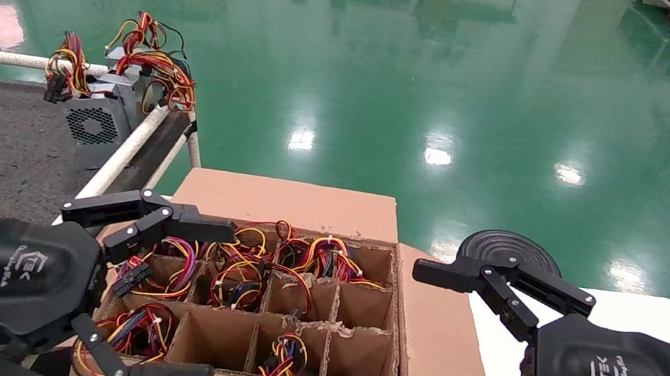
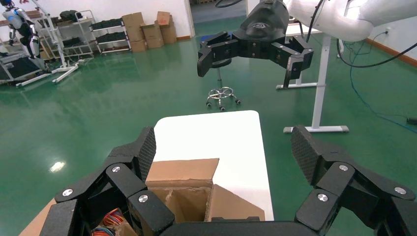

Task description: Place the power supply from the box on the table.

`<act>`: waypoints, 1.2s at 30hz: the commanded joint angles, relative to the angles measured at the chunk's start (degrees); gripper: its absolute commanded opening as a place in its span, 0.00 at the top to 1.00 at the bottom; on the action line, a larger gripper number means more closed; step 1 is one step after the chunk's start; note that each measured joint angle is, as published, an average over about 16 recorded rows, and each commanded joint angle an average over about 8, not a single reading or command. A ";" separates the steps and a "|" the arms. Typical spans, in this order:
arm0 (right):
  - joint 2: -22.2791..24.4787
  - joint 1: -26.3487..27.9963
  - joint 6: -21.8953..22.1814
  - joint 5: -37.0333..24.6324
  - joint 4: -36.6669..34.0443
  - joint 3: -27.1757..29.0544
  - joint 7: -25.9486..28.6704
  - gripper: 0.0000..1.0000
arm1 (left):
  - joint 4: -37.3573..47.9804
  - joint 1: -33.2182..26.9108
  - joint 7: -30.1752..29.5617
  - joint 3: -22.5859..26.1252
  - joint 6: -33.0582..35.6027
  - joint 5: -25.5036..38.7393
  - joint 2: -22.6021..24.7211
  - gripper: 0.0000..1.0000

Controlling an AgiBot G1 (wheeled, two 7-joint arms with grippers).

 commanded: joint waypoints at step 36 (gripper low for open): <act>0.00 0.00 0.00 0.00 0.00 0.00 0.00 1.00 | 0.00 -0.08 0.08 0.04 0.01 0.11 -0.12 0.00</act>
